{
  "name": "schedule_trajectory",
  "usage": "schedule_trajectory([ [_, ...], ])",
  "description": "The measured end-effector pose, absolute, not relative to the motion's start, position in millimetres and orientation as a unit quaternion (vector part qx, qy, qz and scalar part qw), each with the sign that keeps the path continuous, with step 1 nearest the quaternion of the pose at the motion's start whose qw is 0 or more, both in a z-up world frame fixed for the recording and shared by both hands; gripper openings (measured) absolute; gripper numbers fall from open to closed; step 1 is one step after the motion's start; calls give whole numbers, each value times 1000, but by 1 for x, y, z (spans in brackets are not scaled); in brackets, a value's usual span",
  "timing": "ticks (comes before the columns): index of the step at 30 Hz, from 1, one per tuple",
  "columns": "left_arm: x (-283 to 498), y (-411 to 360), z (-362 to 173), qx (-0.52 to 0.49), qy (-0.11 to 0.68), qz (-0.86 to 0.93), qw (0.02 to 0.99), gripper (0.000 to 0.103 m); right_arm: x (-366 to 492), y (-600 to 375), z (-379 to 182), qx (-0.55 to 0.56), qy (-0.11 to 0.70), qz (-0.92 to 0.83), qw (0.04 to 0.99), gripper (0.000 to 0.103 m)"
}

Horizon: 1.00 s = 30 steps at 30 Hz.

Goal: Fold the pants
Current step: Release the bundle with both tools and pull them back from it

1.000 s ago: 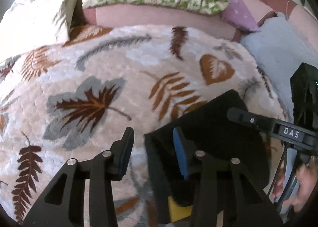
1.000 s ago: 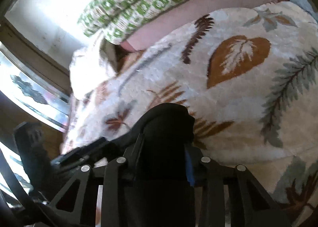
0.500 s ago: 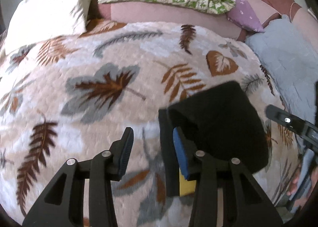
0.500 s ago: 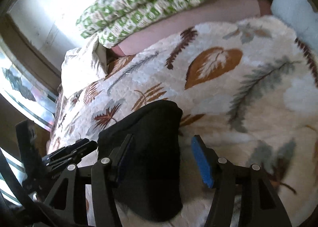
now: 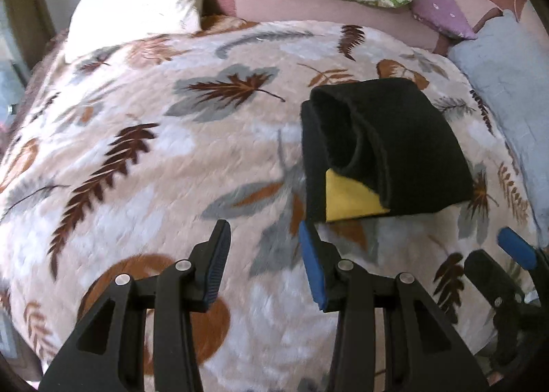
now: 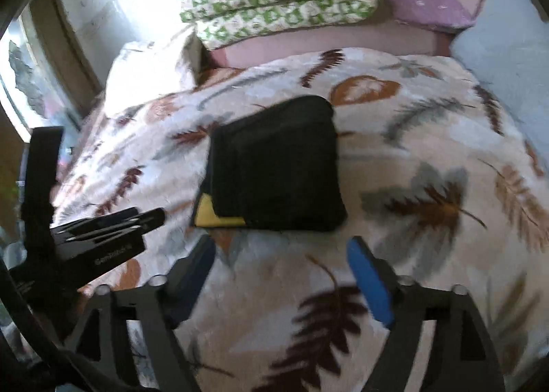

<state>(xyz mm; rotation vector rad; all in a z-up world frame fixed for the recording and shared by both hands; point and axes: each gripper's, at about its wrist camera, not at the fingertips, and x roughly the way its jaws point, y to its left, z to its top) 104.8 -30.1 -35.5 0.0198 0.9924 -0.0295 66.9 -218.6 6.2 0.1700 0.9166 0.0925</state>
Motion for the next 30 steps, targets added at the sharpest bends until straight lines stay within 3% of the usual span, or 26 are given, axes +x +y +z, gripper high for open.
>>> schedule_trajectory([
  [4,80,-24,-31,20,461,8,887,40,48,-215,8,88,447,21,890,90],
  [8,58,-14,-28,14,453,17,891,51,29,-214,18,93,428,10,899,99],
  [30,26,-14,-20,10,449,30,893,51,-9,-196,44,18,387,-12,922,101],
])
